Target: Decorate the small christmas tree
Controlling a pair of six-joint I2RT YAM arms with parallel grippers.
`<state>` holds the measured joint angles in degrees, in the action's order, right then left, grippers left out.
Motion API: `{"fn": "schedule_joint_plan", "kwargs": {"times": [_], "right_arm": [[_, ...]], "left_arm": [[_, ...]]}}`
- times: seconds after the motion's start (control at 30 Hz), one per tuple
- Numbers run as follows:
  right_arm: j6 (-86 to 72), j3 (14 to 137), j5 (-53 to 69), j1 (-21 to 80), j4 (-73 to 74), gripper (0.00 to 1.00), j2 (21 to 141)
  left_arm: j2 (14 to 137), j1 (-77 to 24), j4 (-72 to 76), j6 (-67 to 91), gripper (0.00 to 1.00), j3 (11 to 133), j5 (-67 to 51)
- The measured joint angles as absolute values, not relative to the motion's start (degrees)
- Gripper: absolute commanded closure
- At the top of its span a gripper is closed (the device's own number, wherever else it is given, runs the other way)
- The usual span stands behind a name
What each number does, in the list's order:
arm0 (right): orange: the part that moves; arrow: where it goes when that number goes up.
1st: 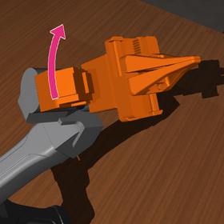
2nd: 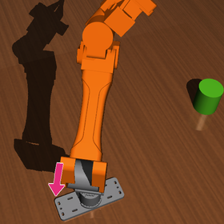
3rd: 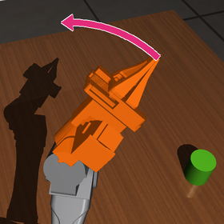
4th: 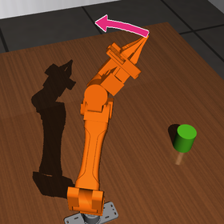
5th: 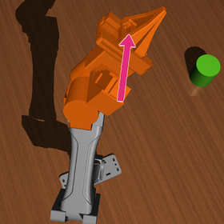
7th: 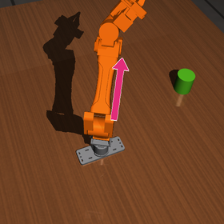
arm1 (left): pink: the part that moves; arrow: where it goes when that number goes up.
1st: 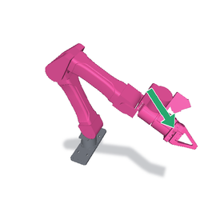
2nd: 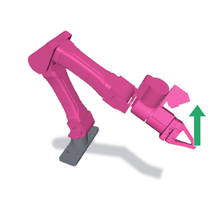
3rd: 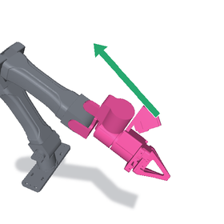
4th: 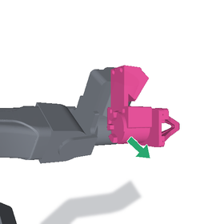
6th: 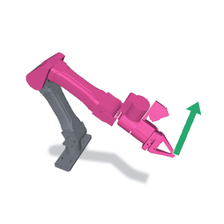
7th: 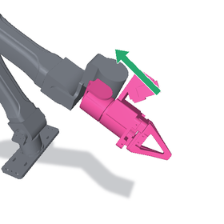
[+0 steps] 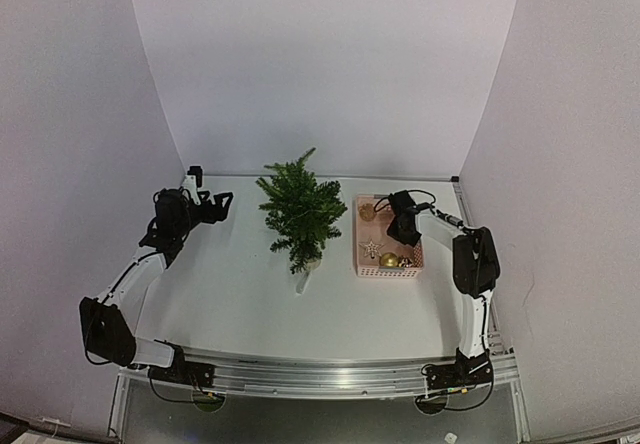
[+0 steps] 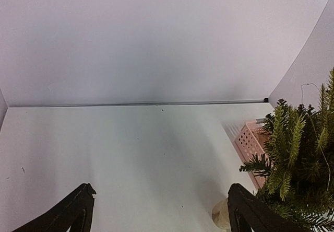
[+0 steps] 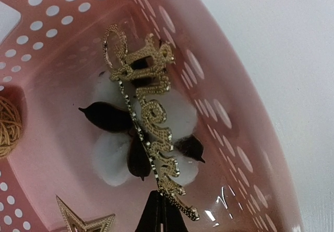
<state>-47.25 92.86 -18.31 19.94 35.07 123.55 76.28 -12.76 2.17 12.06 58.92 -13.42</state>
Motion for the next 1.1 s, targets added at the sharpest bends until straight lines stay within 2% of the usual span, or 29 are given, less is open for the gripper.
{"fn": "schedule_joint_plan", "kwargs": {"times": [0.63, 0.83, 1.1], "right_arm": [[-41.0, 92.0, -13.5, 19.9, 35.2, 1.0, 113.3], [-34.9, 93.6, -7.6, 19.9, 36.0, 1.0, 110.4], [-27.9, 99.8, 3.9, 19.9, 36.3, 1.0, 98.5]], "left_arm": [[77.1, -11.9, 3.7, 12.1, 0.1, 59.7, -16.0], [77.0, -11.6, 5.2, 11.8, 0.1, 59.9, -17.1], [75.8, -11.6, 6.2, 10.2, 0.1, 59.9, -21.7]]}}
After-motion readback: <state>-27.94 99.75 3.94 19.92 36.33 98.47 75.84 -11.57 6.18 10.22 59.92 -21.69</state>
